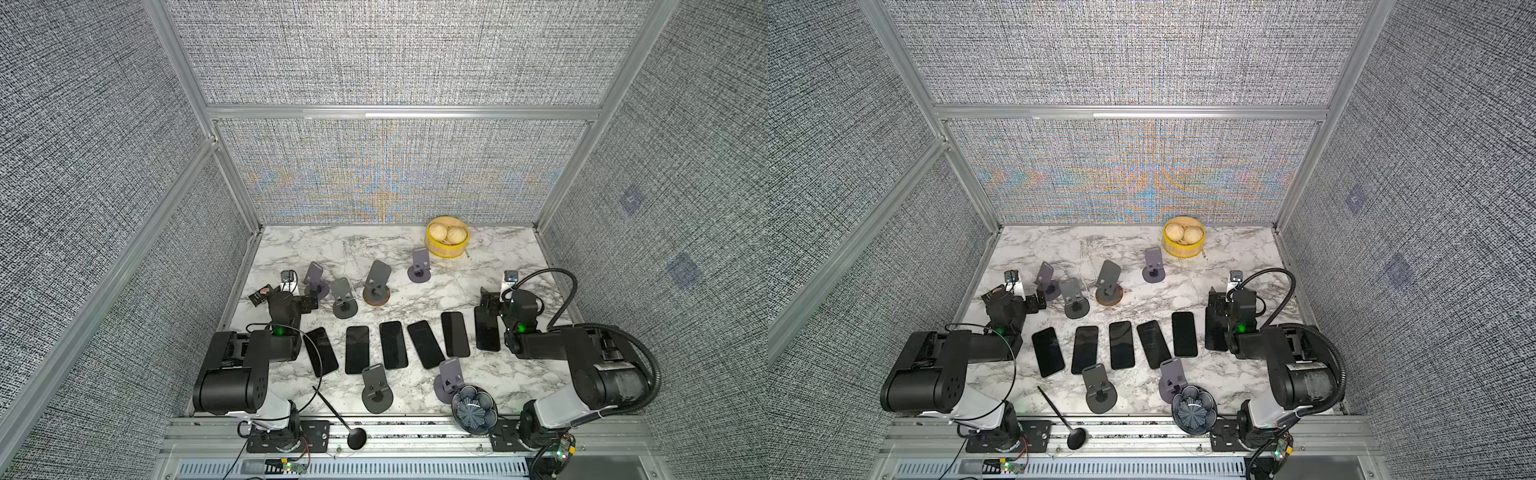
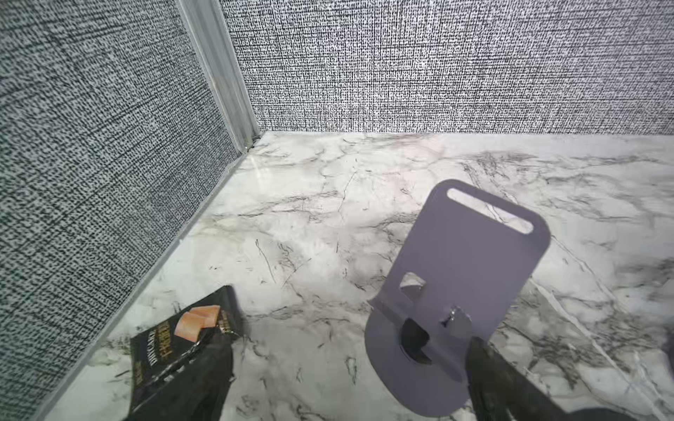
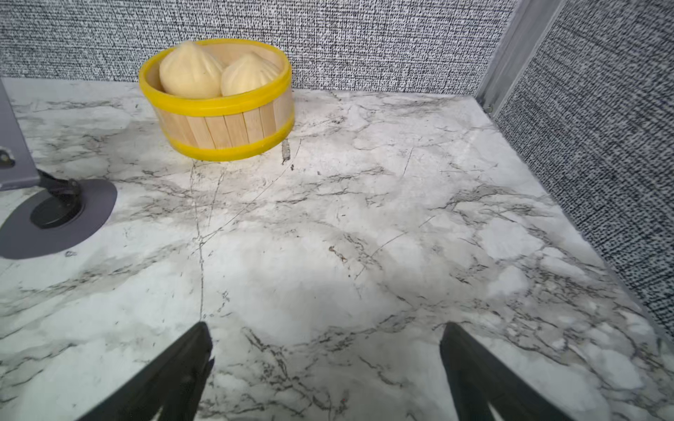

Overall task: Remove the phone from the phone stand
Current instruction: Reset both arms

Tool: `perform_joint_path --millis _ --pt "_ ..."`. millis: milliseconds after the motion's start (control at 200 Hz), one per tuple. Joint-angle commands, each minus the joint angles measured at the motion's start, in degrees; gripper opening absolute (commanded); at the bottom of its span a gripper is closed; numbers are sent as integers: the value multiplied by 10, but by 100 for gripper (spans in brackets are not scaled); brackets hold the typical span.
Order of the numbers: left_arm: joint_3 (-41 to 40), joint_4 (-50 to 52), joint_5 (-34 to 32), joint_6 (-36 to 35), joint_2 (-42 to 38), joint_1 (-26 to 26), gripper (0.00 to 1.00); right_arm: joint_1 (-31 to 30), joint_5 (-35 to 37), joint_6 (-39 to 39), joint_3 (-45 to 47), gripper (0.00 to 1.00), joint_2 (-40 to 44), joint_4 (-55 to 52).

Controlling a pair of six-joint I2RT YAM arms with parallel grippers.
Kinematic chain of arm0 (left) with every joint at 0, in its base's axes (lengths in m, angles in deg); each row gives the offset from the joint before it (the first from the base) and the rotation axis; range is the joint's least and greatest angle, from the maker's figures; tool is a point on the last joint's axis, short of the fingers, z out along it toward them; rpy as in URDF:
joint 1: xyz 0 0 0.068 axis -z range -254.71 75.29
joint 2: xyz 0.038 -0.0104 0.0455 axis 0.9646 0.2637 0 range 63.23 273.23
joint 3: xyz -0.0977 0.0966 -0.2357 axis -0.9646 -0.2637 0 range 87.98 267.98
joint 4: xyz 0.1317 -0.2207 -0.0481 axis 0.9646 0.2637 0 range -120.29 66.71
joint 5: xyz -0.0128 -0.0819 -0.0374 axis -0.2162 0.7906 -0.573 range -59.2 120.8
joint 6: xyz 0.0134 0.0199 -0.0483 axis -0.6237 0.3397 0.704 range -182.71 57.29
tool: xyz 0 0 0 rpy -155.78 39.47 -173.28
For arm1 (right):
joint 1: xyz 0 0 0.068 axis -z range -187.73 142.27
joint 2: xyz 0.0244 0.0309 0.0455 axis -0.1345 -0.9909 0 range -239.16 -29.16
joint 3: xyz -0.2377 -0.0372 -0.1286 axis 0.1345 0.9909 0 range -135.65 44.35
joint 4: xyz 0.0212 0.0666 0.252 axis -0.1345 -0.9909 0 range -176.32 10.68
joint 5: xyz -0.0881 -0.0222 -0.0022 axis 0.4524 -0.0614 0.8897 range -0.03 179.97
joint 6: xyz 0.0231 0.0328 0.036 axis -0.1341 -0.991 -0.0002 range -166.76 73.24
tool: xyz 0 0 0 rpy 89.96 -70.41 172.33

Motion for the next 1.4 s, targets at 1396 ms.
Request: perform_joint_path --millis 1396 --pt "-10 -12 11 2 -5 -1 99 0 13 5 5 99 5 12"
